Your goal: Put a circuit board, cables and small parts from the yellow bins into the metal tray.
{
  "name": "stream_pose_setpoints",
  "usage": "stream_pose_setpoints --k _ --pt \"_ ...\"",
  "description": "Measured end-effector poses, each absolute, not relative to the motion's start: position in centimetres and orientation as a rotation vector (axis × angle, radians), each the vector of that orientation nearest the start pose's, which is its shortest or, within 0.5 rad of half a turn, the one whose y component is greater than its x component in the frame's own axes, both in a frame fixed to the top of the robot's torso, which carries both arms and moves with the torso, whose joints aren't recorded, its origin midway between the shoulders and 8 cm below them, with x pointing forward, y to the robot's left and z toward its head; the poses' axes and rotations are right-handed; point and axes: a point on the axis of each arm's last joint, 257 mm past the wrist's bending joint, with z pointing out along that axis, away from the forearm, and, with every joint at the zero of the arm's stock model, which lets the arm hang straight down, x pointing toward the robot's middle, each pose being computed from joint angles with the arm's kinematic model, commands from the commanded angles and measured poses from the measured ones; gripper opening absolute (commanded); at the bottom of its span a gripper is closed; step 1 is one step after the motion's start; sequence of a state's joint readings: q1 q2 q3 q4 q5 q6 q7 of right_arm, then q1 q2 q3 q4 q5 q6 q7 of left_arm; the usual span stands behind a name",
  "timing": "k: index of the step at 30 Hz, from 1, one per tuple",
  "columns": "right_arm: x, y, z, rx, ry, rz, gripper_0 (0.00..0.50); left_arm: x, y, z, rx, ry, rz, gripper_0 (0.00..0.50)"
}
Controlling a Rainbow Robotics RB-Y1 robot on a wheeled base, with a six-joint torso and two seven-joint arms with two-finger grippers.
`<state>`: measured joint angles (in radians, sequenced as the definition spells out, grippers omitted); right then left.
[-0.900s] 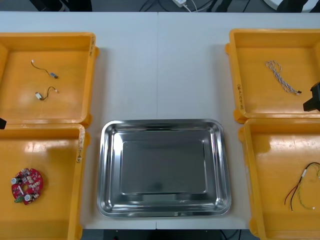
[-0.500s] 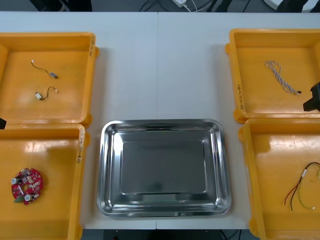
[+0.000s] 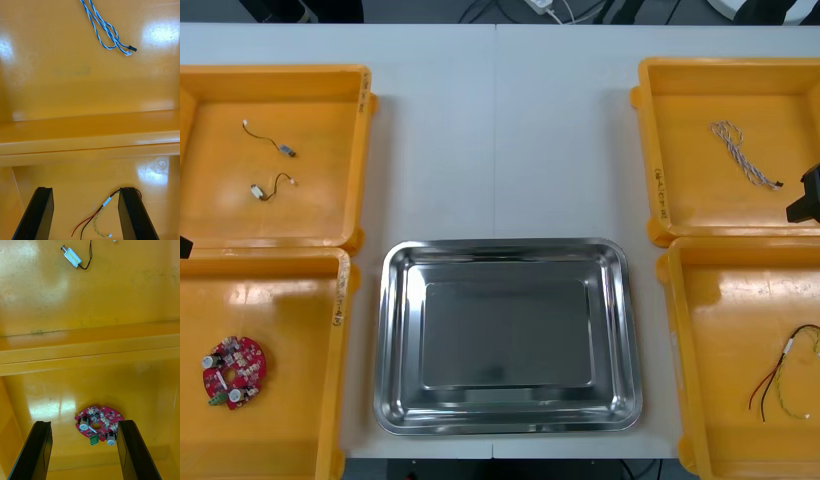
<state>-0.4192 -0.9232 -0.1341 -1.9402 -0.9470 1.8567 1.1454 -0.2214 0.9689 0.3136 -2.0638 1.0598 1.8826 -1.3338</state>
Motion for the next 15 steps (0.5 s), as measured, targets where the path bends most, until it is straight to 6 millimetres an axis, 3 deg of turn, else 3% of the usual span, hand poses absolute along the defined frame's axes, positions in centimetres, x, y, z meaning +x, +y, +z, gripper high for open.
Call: stream_pose_setpoints --k 15 --pt "42.82 -36.70 -13.15 0.095 2.700 0.031 0.500 37.78 39.17 -13.37 0.123 2.721 -0.005 0.500"
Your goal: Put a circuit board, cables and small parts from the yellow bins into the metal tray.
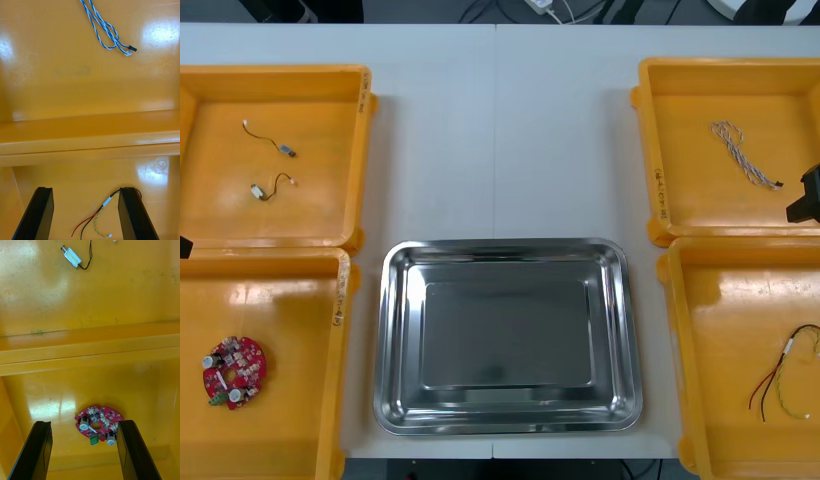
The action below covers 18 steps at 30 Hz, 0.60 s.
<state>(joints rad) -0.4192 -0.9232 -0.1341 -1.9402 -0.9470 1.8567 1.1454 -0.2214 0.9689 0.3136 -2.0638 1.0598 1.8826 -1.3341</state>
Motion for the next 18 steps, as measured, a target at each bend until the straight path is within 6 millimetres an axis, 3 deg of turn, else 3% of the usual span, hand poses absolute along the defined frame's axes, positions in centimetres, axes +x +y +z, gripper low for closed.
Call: stream_pose_setpoints --k 18 --pt "42.82 -36.70 -13.15 0.095 2.700 0.031 0.500 37.78 39.17 -13.37 0.123 2.721 -0.005 0.500"
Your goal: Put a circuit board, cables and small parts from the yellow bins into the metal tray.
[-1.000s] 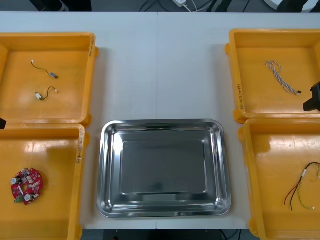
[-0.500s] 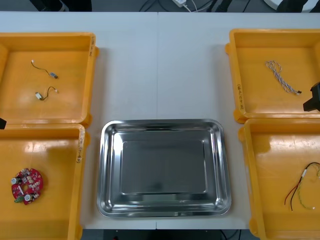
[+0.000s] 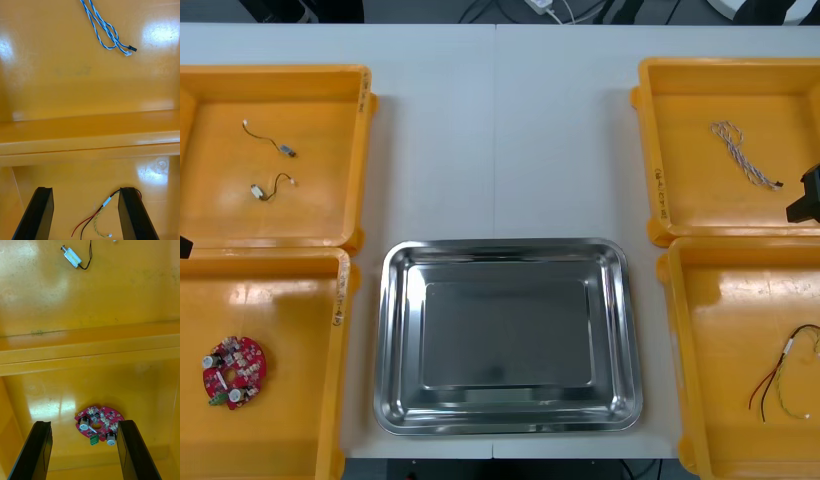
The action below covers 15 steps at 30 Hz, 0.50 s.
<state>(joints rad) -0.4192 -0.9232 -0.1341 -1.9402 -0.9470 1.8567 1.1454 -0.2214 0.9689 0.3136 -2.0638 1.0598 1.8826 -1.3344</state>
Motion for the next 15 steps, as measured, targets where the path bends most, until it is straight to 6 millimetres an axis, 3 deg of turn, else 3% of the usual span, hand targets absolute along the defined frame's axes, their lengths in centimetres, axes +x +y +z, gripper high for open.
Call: stream_pose_setpoints --k 15 --pt "42.82 -36.70 -13.15 0.095 2.700 0.031 0.500 37.78 39.17 -13.37 0.123 2.721 -0.005 0.500"
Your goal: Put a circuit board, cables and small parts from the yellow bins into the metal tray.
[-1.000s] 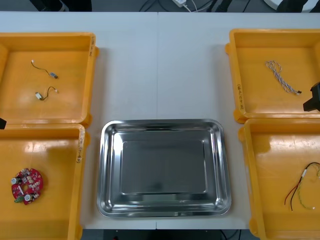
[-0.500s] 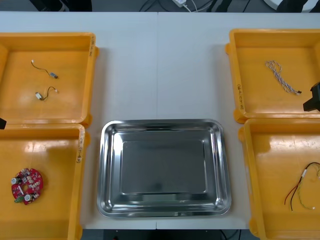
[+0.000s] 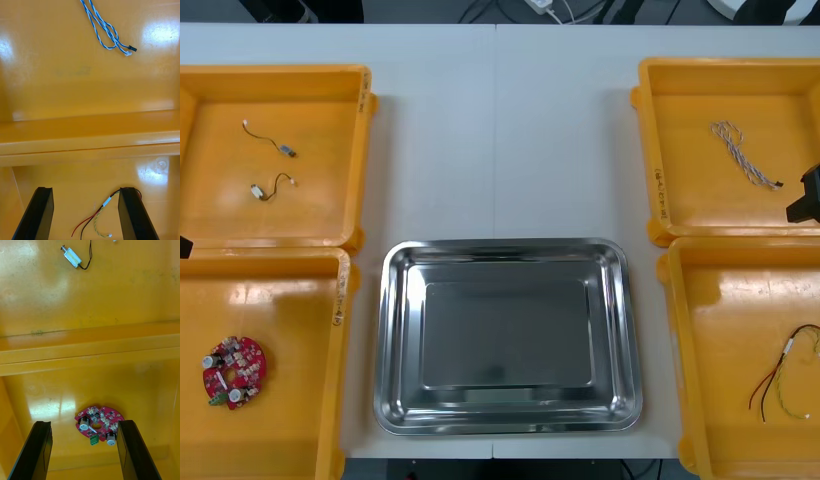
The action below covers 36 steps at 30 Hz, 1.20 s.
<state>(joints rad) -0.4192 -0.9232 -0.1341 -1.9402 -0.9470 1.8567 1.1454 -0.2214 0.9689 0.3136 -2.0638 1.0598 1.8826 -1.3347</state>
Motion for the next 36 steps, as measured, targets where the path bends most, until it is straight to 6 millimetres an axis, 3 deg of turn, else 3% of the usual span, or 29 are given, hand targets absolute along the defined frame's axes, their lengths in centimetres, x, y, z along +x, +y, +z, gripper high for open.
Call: stream_pose_setpoints --k 36 --pt "42.82 -36.70 -13.15 0.095 2.700 0.031 0.500 37.78 39.17 -13.37 0.148 2.719 0.001 0.500"
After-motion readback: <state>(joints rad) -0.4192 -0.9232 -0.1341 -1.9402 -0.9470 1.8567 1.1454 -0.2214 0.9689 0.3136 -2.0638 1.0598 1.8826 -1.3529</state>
